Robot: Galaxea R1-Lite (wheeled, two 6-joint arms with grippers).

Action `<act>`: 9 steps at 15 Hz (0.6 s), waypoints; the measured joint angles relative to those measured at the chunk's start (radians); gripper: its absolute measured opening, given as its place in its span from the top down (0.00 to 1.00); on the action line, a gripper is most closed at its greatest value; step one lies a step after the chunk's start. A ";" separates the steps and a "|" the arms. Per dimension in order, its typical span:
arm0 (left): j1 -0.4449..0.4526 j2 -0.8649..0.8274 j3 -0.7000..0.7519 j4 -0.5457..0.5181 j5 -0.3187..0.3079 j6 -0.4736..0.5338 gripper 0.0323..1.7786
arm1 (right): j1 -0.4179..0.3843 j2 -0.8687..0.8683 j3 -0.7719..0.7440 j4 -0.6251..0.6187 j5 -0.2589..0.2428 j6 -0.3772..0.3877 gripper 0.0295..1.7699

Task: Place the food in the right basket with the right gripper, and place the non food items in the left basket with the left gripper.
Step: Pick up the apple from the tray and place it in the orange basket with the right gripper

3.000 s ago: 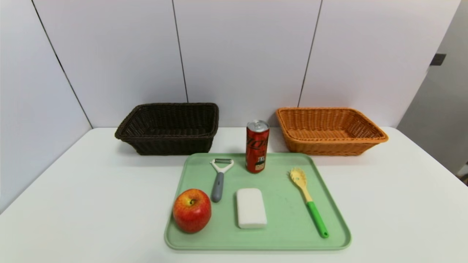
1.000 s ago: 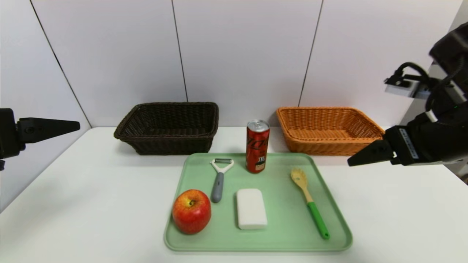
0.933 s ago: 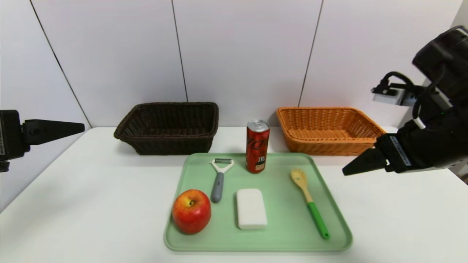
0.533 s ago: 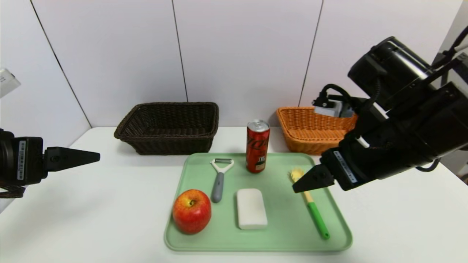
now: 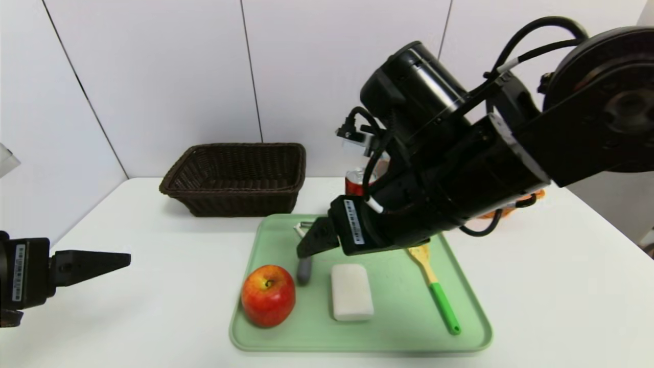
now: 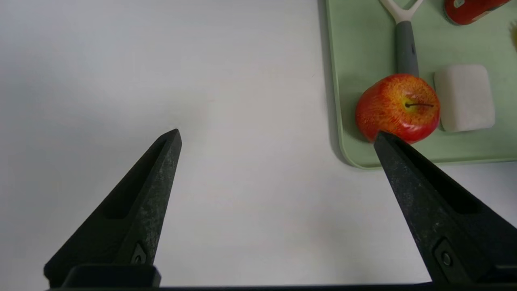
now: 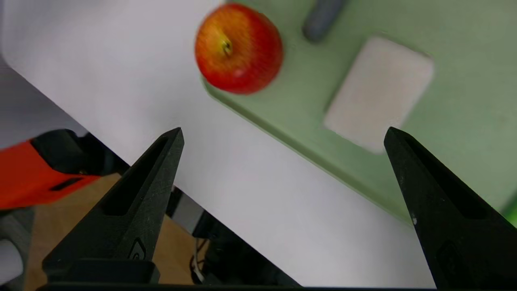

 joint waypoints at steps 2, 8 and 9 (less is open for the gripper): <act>0.001 -0.028 0.025 0.000 0.007 -0.001 0.05 | 0.042 0.038 -0.016 -0.066 -0.002 0.027 0.03; 0.001 -0.088 0.071 0.001 0.021 -0.003 0.05 | 0.125 0.130 -0.075 -0.079 -0.088 0.059 0.03; 0.001 -0.094 0.076 0.000 0.021 -0.004 0.05 | 0.132 0.142 -0.079 -0.079 -0.107 0.061 0.03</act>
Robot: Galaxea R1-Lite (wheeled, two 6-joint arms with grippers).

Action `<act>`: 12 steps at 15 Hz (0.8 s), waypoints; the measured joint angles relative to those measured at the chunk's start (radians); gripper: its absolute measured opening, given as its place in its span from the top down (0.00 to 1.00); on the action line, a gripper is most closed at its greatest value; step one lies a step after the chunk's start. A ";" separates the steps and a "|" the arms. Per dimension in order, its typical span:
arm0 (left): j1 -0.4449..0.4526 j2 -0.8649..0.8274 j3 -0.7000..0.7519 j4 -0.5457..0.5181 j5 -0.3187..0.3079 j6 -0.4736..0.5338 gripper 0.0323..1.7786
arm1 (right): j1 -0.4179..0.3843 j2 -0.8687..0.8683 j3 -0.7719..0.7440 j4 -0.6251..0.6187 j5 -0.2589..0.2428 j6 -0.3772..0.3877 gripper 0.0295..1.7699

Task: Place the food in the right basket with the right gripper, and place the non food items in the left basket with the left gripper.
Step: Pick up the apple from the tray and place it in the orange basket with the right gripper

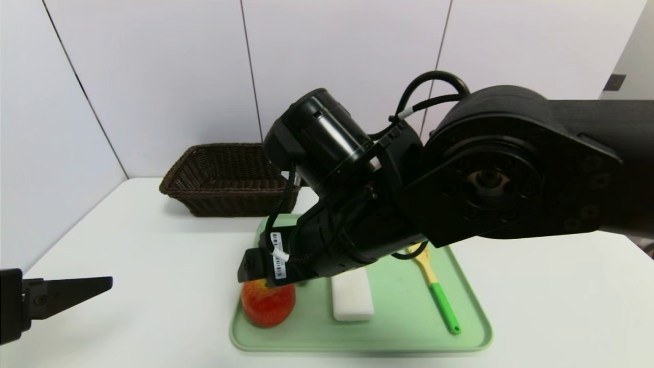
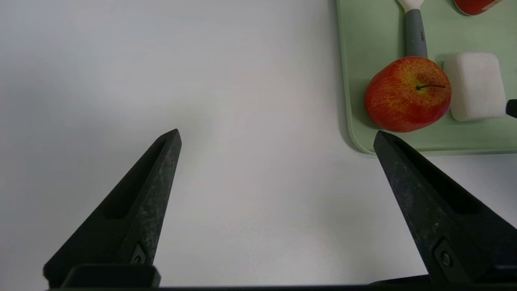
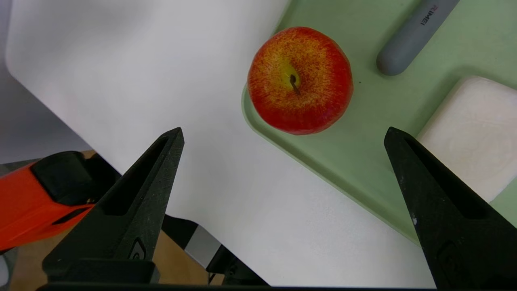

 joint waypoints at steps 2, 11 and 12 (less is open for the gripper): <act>0.000 -0.012 0.014 0.000 -0.001 0.000 0.05 | 0.015 0.024 -0.013 0.000 -0.018 0.003 0.03; -0.001 -0.052 0.063 -0.001 -0.007 -0.015 0.05 | 0.086 0.132 -0.073 -0.013 -0.184 -0.008 0.03; -0.001 -0.054 0.063 0.000 -0.007 -0.019 0.05 | 0.089 0.140 -0.074 -0.020 -0.194 -0.008 0.03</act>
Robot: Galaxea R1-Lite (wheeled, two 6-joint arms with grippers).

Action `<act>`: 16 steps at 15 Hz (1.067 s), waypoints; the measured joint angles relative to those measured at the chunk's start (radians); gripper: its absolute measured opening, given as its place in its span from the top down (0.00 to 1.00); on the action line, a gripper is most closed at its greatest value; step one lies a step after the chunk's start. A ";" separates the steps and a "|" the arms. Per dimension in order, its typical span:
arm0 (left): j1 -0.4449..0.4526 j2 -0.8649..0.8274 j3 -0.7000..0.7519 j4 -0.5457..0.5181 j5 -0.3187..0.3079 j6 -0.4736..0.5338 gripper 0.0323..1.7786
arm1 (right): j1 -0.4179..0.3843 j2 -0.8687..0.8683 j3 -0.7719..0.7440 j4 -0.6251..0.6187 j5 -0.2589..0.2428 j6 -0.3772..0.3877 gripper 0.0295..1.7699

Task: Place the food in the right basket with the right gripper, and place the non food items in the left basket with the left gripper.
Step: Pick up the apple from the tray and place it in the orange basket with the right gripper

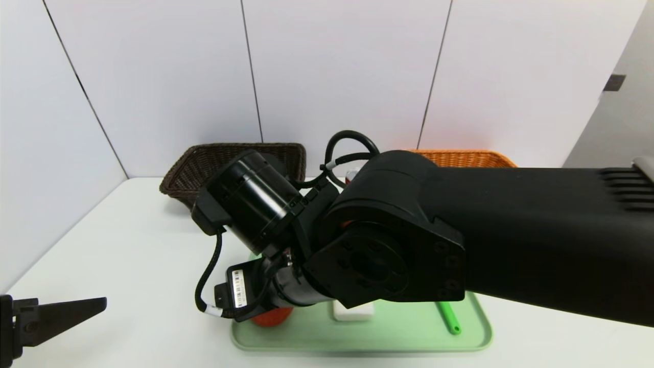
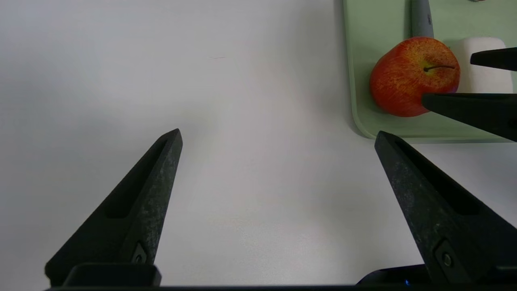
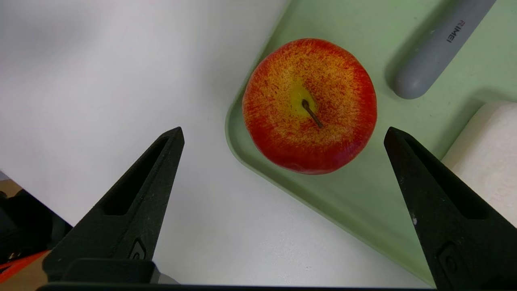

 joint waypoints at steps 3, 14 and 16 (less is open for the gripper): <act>0.000 -0.014 0.005 0.000 0.000 -0.007 0.05 | 0.007 0.016 -0.001 -0.011 -0.011 0.000 0.03; 0.001 -0.089 0.006 0.048 0.001 -0.007 0.05 | 0.011 0.064 -0.001 -0.016 -0.087 -0.030 0.03; 0.001 -0.101 0.005 0.059 0.001 -0.007 0.05 | 0.011 0.076 -0.001 -0.021 -0.099 -0.037 0.03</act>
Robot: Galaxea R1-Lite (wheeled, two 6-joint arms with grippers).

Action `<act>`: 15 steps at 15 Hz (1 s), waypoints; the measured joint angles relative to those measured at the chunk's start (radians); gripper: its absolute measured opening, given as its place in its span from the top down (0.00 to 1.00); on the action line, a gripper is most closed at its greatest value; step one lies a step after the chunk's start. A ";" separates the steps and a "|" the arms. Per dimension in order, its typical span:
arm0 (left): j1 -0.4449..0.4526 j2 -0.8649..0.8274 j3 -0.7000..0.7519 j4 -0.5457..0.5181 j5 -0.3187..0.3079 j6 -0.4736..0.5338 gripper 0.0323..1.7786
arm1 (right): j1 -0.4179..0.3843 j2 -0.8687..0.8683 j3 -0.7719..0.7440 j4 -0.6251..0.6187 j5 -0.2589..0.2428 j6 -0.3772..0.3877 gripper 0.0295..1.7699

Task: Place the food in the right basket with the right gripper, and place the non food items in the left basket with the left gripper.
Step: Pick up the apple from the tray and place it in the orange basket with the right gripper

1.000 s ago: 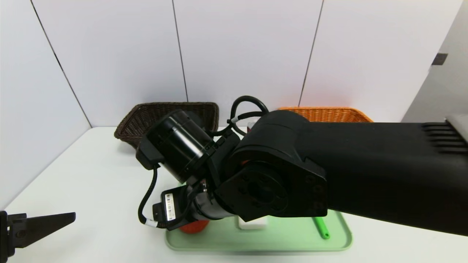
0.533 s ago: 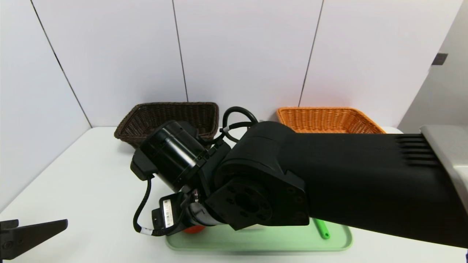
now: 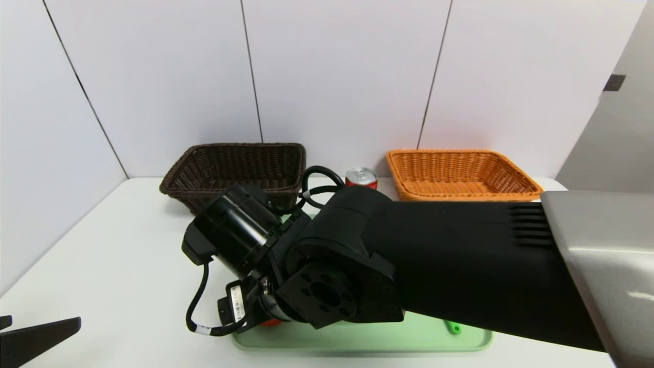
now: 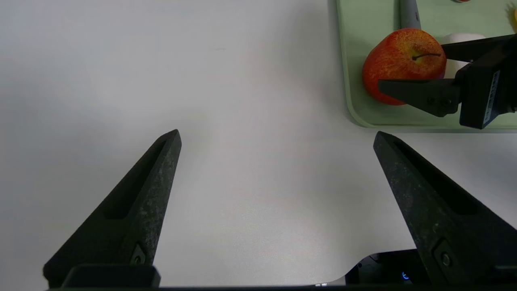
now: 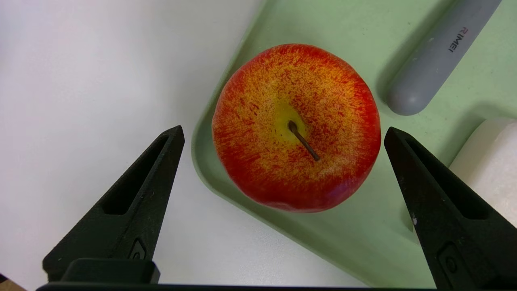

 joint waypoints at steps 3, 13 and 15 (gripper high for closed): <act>0.000 -0.015 0.000 0.001 0.000 0.000 0.05 | 0.000 0.014 0.000 -0.010 -0.011 -0.010 0.03; 0.000 -0.043 0.005 0.026 -0.001 0.001 0.05 | -0.009 0.049 0.000 -0.036 -0.020 -0.024 0.03; -0.001 -0.044 0.004 0.026 -0.003 0.001 0.05 | -0.012 0.052 0.000 -0.035 -0.025 -0.027 0.03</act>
